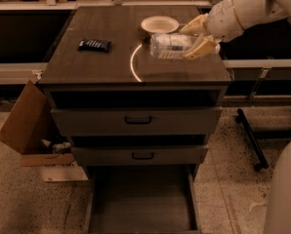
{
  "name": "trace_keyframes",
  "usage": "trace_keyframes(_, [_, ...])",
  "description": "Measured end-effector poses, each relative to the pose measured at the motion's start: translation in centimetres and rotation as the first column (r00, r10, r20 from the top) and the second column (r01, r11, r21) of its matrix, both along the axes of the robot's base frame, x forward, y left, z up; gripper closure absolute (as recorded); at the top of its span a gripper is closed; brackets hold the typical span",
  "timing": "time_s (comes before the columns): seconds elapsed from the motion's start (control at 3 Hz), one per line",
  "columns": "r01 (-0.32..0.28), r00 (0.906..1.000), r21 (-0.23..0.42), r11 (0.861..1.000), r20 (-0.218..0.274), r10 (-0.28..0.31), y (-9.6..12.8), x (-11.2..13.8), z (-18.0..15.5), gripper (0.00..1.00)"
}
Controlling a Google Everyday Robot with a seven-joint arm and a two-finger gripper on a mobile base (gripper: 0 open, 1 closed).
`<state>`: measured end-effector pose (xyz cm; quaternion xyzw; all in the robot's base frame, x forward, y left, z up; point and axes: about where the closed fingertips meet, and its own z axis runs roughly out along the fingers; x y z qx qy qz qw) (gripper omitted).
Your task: Pick blue plastic bottle from bottom drawer and place on counter
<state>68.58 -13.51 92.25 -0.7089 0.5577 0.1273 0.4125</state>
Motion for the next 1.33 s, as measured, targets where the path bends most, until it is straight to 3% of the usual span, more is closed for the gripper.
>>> trace_keyframes(0.33, [0.047,0.9961,0.012,0.999,-0.075,-0.046,0.7,1.9,-1.9,1.0])
trace_keyframes(0.67, [0.089,0.9855,0.009,0.996,-0.146,-0.086,1.2,3.4,-3.8,1.0])
trace_keyframes(1.33, [0.139,0.9676,0.014,0.99,-0.214,-0.133,1.8,5.6,-5.7,0.58])
